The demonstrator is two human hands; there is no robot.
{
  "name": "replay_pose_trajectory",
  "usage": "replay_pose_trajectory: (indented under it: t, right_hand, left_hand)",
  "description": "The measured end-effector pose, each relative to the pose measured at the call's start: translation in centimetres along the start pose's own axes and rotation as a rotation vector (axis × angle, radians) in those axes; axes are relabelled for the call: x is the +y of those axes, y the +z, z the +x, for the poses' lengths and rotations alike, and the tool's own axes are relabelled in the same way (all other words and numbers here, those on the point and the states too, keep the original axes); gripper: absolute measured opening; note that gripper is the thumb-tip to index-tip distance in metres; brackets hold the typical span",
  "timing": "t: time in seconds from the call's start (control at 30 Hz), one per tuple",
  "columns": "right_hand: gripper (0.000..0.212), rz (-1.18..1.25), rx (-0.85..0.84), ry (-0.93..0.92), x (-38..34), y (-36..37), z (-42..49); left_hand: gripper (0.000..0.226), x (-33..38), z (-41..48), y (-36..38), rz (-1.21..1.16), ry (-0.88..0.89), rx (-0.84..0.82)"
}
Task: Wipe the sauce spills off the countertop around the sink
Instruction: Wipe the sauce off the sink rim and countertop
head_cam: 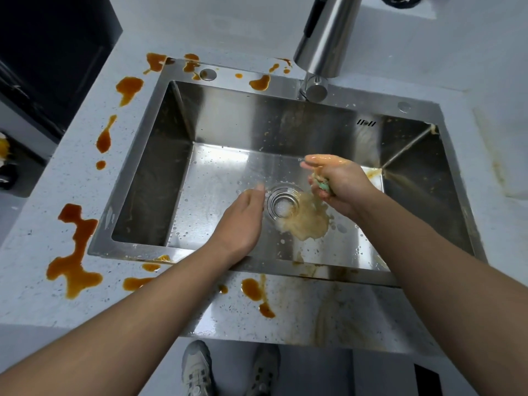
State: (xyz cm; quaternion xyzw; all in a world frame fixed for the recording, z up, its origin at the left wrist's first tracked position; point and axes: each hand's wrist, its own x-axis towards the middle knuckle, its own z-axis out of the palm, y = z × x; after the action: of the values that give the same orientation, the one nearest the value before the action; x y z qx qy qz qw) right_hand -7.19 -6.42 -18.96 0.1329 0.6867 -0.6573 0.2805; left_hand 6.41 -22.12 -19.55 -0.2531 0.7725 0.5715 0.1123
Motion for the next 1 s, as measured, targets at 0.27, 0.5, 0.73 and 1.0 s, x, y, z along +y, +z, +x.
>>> replay_pose_trajectory:
  t: [0.27,0.5,0.73,1.0]
  right_hand:
    - [0.027,-0.438,0.055,-0.145,1.8,0.6,-0.8]
    - [0.043,-0.518,0.115,-0.128,2.7,0.6,-1.4]
    - [0.04,-0.312,0.261,-0.108,2.1,0.7,-1.3]
    - [0.028,-0.552,0.032,-0.11,2.3,-0.8,-2.7]
  left_hand:
    - [0.057,-1.4,-0.7,0.5,0.328,0.097,-0.019]
    - [0.052,-1.9,-0.5,1.0,0.493,0.056,-0.02]
    - [0.044,-2.2,-0.5,0.9,0.539,0.045,0.02]
    - [0.034,-2.3,-0.8,0.9,0.573,0.086,0.006]
